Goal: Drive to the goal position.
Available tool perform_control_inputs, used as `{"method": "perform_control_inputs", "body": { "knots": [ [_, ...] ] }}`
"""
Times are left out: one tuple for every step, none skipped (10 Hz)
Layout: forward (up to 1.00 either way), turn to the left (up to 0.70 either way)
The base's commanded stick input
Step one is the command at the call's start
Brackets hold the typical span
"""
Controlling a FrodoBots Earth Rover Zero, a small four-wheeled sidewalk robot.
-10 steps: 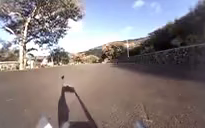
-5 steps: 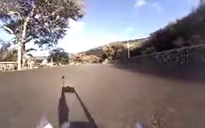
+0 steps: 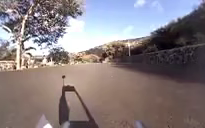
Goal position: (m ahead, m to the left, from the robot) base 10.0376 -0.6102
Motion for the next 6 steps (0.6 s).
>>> {"method": "perform_control_inputs", "body": {
  "knots": [
    [0.69, 0.02],
    [0.69, 0.02],
    [0.69, 0.02],
    [0.69, 0.02],
    [0.69, 0.02],
    [0.69, 0.02]
  ]
}}
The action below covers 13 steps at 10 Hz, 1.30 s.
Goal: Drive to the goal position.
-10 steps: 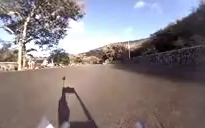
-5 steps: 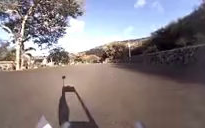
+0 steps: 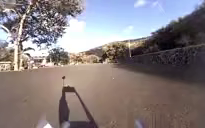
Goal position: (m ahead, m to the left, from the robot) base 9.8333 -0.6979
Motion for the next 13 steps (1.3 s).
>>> {"method": "perform_control_inputs", "body": {
  "knots": [
    [0.69, 0.02],
    [0.69, 0.02],
    [0.69, 0.02],
    [0.69, 0.02],
    [0.69, 0.02],
    [0.69, 0.02],
    [0.69, 0.02],
    [0.69, 0.02],
    [0.69, 0.02],
    [0.69, 0.02],
    [0.69, 0.02],
    [0.69, 0.02],
    [0.69, 0.02]
  ]
}}
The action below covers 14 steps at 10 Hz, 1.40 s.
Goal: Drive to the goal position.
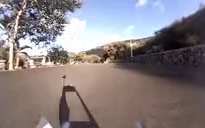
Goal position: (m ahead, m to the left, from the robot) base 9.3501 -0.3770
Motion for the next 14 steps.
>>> {"method": "perform_control_inputs", "body": {
  "knots": [
    [0.69, 0.02],
    [0.69, 0.02],
    [0.69, 0.02],
    [0.69, 0.02],
    [0.69, 0.02],
    [0.69, 0.0],
    [0.69, -0.04],
    [0.69, -0.09],
    [0.69, -0.28],
    [0.69, -0.28],
    [0.69, -0.28],
    [0.69, -0.05],
    [0.69, -0.01],
    [0.69, -0.02]
  ]
}}
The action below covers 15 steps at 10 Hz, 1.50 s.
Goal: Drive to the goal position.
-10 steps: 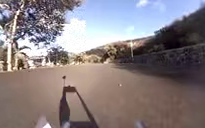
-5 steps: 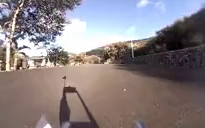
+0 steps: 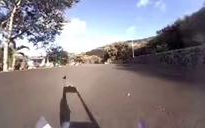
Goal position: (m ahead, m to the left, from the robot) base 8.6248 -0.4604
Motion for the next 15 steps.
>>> {"method": "perform_control_inputs", "body": {
  "knots": [
    [0.69, -0.12],
    [0.69, -0.21],
    [0.69, -0.28],
    [0.69, -0.28],
    [0.69, -0.28],
    [0.69, -0.28],
    [0.69, -0.28],
    [0.69, -0.28],
    [0.69, 0.02],
    [0.69, 0.02],
    [0.69, 0.02],
    [0.69, 0.02],
    [0.69, 0.02],
    [0.69, 0.02],
    [0.69, -0.28]
  ]
}}
